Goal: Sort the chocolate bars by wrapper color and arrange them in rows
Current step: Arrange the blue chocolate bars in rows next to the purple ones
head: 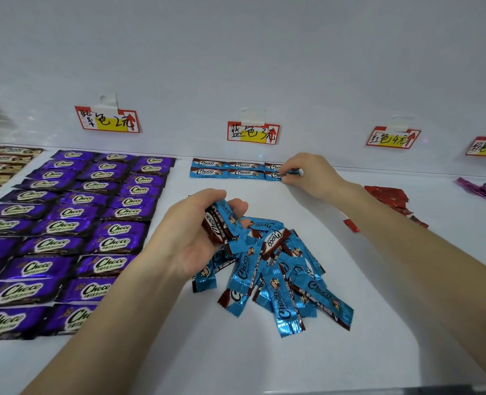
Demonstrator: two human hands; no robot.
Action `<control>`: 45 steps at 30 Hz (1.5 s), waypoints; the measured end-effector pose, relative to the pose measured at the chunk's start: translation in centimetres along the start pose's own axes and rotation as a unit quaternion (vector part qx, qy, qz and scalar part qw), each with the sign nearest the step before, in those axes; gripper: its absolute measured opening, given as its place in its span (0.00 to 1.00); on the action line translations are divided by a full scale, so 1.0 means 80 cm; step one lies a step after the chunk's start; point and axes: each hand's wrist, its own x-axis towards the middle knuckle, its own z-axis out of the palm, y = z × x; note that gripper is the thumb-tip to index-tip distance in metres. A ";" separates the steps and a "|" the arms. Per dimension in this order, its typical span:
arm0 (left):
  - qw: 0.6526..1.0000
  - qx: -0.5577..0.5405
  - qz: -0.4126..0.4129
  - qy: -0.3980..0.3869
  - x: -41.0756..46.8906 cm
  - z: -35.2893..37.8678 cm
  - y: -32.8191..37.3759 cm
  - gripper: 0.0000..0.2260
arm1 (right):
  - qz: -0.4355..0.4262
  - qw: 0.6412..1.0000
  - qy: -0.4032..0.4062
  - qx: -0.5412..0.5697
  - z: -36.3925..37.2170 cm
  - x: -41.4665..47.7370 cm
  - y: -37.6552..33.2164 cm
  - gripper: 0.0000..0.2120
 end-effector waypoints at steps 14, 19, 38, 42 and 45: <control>1.000 -0.011 0.006 -0.003 0.001 -0.003 0.000 0.07 | -0.001 1.000 -0.002 -0.015 0.002 -0.001 0.002 0.10; 0.999 0.013 0.030 -0.017 0.003 -0.003 -0.002 0.06 | 0.009 0.999 0.036 0.014 -0.010 -0.009 -0.015 0.10; 0.991 -0.029 0.134 -0.001 0.000 -0.010 0.007 0.07 | -0.103 0.978 0.121 0.134 -0.029 -0.094 -0.125 0.05; 0.989 -0.017 0.146 0.028 0.001 -0.013 0.009 0.03 | -0.190 0.966 0.136 0.107 -0.023 -0.096 -0.117 0.11; 0.985 0.012 0.164 0.045 0.004 -0.015 0.009 0.06 | -0.198 0.965 0.125 0.117 -0.030 -0.096 -0.117 0.12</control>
